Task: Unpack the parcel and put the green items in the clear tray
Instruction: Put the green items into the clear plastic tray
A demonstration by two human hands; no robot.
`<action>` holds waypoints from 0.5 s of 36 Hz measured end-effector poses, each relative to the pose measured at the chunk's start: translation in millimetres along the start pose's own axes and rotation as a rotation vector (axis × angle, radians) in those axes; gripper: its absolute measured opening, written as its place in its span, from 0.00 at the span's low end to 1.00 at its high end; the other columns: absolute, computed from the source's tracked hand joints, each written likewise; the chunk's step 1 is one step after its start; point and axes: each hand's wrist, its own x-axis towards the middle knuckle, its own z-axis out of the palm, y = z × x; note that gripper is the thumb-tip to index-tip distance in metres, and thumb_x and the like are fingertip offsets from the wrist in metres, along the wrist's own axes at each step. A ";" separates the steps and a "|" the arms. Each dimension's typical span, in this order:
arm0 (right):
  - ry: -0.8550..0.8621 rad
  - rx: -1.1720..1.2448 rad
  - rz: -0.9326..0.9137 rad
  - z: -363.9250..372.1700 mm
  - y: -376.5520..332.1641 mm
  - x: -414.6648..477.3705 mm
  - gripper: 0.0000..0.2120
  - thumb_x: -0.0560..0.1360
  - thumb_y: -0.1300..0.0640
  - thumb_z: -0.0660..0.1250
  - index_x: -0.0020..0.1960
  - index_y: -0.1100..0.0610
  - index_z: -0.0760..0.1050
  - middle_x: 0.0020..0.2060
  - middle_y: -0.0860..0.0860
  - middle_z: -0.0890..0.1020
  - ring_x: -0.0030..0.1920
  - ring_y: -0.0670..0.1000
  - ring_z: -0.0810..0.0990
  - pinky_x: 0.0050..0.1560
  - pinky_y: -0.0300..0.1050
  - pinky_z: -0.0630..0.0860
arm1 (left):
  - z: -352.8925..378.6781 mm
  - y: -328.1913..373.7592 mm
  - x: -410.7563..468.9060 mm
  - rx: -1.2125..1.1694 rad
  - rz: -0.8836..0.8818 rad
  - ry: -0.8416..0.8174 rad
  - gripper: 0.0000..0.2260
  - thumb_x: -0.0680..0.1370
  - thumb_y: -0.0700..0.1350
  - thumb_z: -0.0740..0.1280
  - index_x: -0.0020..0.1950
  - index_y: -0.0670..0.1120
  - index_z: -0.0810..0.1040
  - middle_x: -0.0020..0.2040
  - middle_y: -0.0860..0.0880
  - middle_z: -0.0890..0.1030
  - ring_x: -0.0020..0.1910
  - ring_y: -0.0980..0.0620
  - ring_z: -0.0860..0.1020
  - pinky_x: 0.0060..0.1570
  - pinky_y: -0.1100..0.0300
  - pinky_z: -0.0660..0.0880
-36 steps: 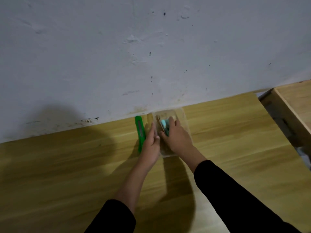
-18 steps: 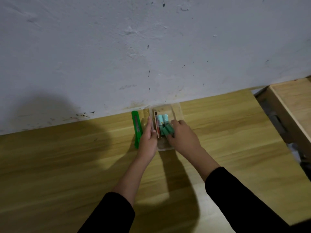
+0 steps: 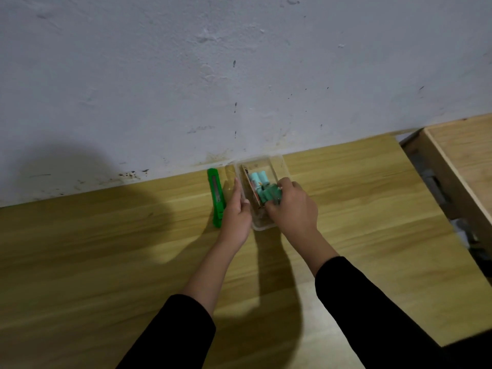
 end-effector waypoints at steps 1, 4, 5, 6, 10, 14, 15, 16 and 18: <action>0.019 0.012 0.001 0.0 0.4 0.7 0.17 0.71 0.55 0.67 0.58 0.58 0.70 0.51 0.56 0.78 0.48 0.59 0.79 0.39 0.46 0.70 | -0.3 0.5 0.1 -0.004 0.000 -0.006 0.26 0.82 0.37 0.52 0.77 0.51 0.48 0.68 0.60 0.60 0.34 0.78 0.68 0.33 0.79 0.67; 0.069 0.047 0.006 0.4 -0.5 3.1 0.17 0.71 0.55 0.67 0.58 0.58 0.70 0.51 0.56 0.78 0.49 0.59 0.79 0.41 0.49 0.74 | -1.3 2.9 -1.1 -0.003 -0.004 -0.016 0.26 0.82 0.37 0.53 0.77 0.50 0.48 0.72 0.53 0.62 0.51 0.72 0.68 0.38 0.82 0.67; 0.083 0.055 0.008 1.1 -0.7 3.9 0.17 0.71 0.55 0.67 0.58 0.58 0.70 0.51 0.56 0.78 0.48 0.59 0.79 0.42 0.50 0.75 | -1.5 4.0 -1.9 -0.001 -0.005 -0.014 0.26 0.82 0.37 0.53 0.77 0.50 0.48 0.69 0.55 0.65 0.51 0.68 0.68 0.37 0.81 0.68; 0.101 0.064 0.011 1.9 -0.4 4.5 0.17 0.70 0.56 0.67 0.57 0.58 0.71 0.50 0.56 0.78 0.48 0.59 0.79 0.41 0.50 0.74 | -1.2 5.1 -2.3 0.002 -0.003 -0.012 0.26 0.82 0.38 0.53 0.77 0.50 0.48 0.63 0.58 0.68 0.49 0.66 0.69 0.36 0.78 0.68; 0.209 0.122 0.019 4.0 1.9 7.0 0.14 0.70 0.61 0.64 0.56 0.59 0.73 0.50 0.57 0.79 0.48 0.61 0.78 0.37 0.48 0.70 | -1.2 3.2 -2.0 0.040 0.002 0.017 0.26 0.82 0.39 0.53 0.77 0.52 0.47 0.45 0.65 0.65 0.36 0.64 0.67 0.35 0.67 0.65; 0.212 0.109 -0.013 4.3 2.7 14.9 0.13 0.73 0.63 0.62 0.56 0.60 0.75 0.49 0.59 0.80 0.46 0.61 0.79 0.38 0.48 0.71 | -0.5 1.6 -3.8 0.046 0.002 0.000 0.26 0.82 0.40 0.52 0.77 0.53 0.46 0.66 0.57 0.66 0.30 0.64 0.64 0.29 0.72 0.65; 0.218 0.105 -0.015 4.5 3.0 17.5 0.12 0.73 0.63 0.61 0.56 0.61 0.76 0.49 0.59 0.80 0.46 0.61 0.79 0.38 0.47 0.70 | -0.5 1.2 -3.5 0.048 -0.001 -0.005 0.26 0.82 0.41 0.52 0.77 0.53 0.46 0.71 0.54 0.63 0.29 0.65 0.64 0.29 0.73 0.66; 0.224 0.101 -0.014 5.2 3.2 19.4 0.12 0.74 0.63 0.61 0.56 0.61 0.76 0.49 0.58 0.81 0.45 0.60 0.79 0.38 0.46 0.70 | -1.0 1.2 -3.3 0.048 -0.003 -0.013 0.26 0.82 0.40 0.52 0.77 0.53 0.46 0.74 0.53 0.61 0.29 0.67 0.65 0.31 0.73 0.66; 0.235 0.101 -0.026 8.0 3.4 20.3 0.11 0.75 0.63 0.62 0.55 0.61 0.77 0.50 0.58 0.81 0.46 0.59 0.79 0.38 0.46 0.71 | -2.3 0.7 -2.8 0.046 0.011 -0.021 0.26 0.82 0.40 0.52 0.77 0.52 0.46 0.76 0.52 0.56 0.36 0.75 0.71 0.36 0.75 0.68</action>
